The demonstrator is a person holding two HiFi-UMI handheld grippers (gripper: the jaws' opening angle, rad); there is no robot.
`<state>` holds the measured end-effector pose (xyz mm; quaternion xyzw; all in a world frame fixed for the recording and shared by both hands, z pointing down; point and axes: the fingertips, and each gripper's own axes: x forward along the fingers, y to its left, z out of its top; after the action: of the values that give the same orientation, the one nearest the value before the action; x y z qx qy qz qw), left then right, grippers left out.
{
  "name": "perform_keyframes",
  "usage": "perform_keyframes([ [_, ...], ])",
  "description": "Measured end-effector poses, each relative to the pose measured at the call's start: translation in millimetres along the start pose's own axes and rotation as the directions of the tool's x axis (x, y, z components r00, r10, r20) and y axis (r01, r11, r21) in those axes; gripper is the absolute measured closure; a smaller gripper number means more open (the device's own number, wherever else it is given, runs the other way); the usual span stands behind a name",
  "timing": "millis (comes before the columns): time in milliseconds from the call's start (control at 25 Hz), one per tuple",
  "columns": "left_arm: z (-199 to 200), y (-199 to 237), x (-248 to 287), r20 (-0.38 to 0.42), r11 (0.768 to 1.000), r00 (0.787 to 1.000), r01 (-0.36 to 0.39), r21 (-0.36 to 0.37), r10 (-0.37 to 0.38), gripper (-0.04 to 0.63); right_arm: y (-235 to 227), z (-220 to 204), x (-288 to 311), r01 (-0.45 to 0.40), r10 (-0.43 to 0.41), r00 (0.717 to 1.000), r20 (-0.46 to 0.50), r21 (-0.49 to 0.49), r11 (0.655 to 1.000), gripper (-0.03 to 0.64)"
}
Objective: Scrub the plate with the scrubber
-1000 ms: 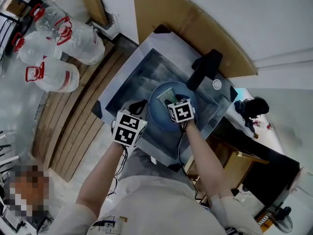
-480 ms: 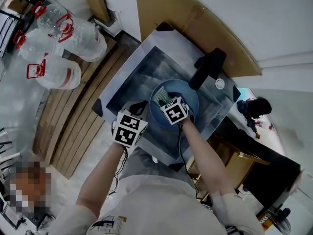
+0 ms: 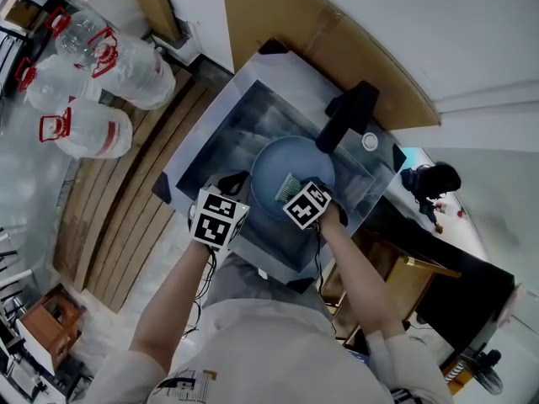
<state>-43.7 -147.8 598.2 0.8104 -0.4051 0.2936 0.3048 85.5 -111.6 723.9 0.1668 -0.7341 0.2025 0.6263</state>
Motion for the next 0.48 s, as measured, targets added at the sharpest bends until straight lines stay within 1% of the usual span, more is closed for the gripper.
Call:
perform_keyframes([
  [120,-1.5,2.6,0.4,-0.005,1.000,1.000,-0.004,-0.003,0.004,0.578,-39.6,-4.0,-2.4,0.054,-0.055,0.998,0.006,0.110,0.992,0.376],
  [280,-0.9,-1.4,2.7,0.017,1.000,1.000,0.002,-0.022,-0.002,0.578,-88.9,8.5,-9.4,0.129,-0.150,0.986,0.071,0.237,0.963,0.376],
  [360,-2.7,0.1,0.3,0.013,1.000,1.000,0.000,-0.016,0.000,0.578,-97.7,31.1,-10.0,0.135,-0.176,0.975,0.136,0.268,0.954,0.377],
  [400,-4.4,2.0,-1.1,0.008,1.000,1.000,-0.003,-0.015,0.003,0.578,-95.9,44.5,-8.7,0.123,-0.172,0.971,0.167,0.269,0.955,0.379],
  [480,-8.0,4.1,-2.1,0.000,1.000,1.000,-0.008,-0.019,0.008,0.578,-82.5,67.3,-5.6,0.090,-0.143,0.967,0.211,0.240,0.967,0.379],
])
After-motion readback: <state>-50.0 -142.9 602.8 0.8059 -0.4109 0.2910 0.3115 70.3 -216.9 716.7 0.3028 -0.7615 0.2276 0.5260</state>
